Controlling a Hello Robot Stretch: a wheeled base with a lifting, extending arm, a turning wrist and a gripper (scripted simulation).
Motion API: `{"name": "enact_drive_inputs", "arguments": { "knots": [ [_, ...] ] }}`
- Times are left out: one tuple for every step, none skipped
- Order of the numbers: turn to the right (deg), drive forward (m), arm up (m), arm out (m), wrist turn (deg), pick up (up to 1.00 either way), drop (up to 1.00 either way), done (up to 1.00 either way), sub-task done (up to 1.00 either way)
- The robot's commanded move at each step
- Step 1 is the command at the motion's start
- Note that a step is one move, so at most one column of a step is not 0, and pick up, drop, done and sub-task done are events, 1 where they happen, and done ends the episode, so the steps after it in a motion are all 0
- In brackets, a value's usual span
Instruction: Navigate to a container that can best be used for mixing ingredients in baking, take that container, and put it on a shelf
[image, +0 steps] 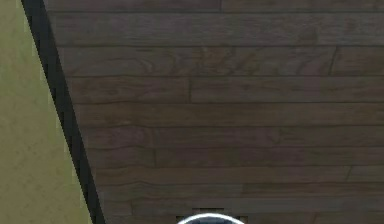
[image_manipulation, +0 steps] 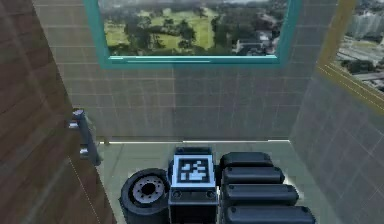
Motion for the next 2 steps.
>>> {"name": "enact_drive_inputs", "arguments": {
  "knots": [
    [45.0,0.0,0.0,0.0,0.0,0.0,0.0,0.0,0.0],
    [45.0,0.0,0.0,0.0,0.0,0.0,0.0,0.0,0.0]
  ]
}}
